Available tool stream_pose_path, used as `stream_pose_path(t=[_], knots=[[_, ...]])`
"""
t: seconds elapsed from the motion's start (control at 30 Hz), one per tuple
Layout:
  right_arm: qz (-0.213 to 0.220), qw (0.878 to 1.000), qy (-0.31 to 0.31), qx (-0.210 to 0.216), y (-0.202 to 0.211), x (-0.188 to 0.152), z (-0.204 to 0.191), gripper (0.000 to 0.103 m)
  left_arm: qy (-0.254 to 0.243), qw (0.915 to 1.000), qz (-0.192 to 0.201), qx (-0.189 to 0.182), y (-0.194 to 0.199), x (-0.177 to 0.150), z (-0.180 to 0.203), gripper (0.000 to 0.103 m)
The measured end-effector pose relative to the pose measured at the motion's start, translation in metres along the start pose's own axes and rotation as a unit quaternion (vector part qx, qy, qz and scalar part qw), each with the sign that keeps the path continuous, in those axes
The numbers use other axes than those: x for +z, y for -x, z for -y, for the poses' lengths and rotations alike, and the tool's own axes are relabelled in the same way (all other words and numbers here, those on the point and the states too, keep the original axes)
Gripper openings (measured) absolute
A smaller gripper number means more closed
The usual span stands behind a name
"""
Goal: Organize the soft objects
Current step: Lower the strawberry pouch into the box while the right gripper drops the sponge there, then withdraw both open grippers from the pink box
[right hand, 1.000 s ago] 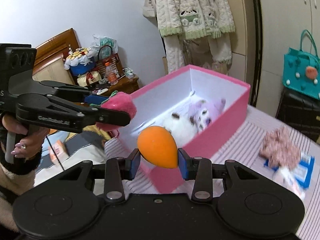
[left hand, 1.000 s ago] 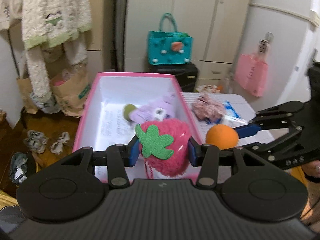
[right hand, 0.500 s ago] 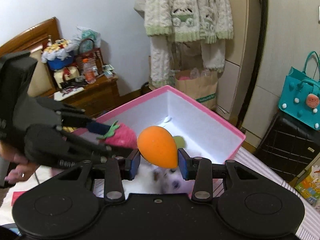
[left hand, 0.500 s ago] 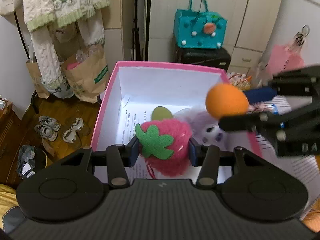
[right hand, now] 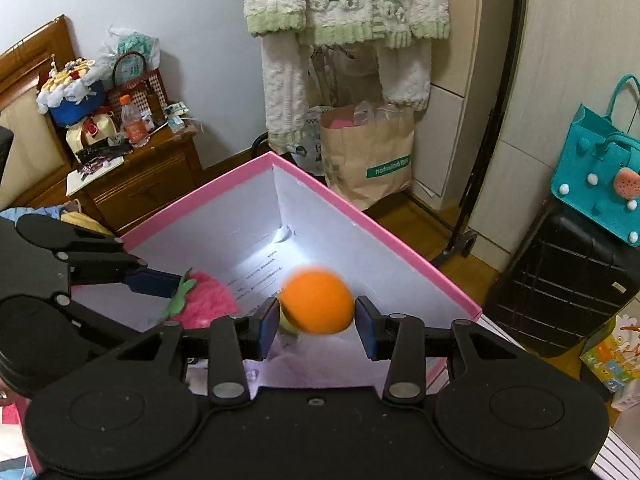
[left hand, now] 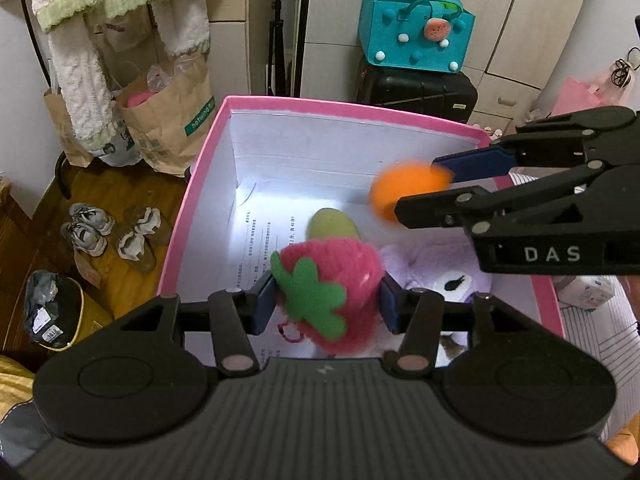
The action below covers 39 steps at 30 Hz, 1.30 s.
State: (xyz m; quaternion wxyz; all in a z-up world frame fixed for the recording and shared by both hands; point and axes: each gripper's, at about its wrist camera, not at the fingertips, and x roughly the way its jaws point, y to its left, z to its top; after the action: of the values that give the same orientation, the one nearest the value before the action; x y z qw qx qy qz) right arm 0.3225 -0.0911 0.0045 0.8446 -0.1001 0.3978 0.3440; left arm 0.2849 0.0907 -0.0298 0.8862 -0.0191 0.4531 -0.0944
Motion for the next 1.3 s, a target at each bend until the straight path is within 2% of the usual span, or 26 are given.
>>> stream_pose_path(t=[0.03,0.1,0.23,0.4,0.8,1.17,1.3], knots=[[0.001,1.0,0.001,0.003,0.0,0.001,0.001,0.053,0.0,1.0,0.001,-0.003,0.002,-0.001,0.0,0.055],[0.006,1.0,0.0,-0.002,0.004,-0.002,0.0,0.058,0.001,0.9999,0.001,-0.011,0.006,-0.002,0.0,0.06],[0.021,1.0,-0.008,-0.004,0.016,-0.004,0.0,0.058,-0.007,0.9998,0.015,-0.007,0.021,-0.008,0.005,0.07],[0.04,0.999,-0.012,0.002,0.045,-0.014,-0.007,0.058,-0.03,0.9989,0.036,0.01,0.048,-0.016,0.012,0.071],[0.071,0.997,0.001,0.035,0.12,-0.052,-0.038,0.058,-0.048,0.9974,0.054,0.006,0.117,-0.045,0.027,0.072],[0.093,0.994,0.03,0.042,0.182,-0.085,-0.069,0.059,-0.086,0.9943,0.06,-0.019,0.162,-0.07,0.059,0.073],[0.098,0.994,0.039,0.04,0.199,-0.096,-0.077,0.059,-0.104,0.9914,0.074,-0.029,0.18,-0.08,0.073,0.078]])
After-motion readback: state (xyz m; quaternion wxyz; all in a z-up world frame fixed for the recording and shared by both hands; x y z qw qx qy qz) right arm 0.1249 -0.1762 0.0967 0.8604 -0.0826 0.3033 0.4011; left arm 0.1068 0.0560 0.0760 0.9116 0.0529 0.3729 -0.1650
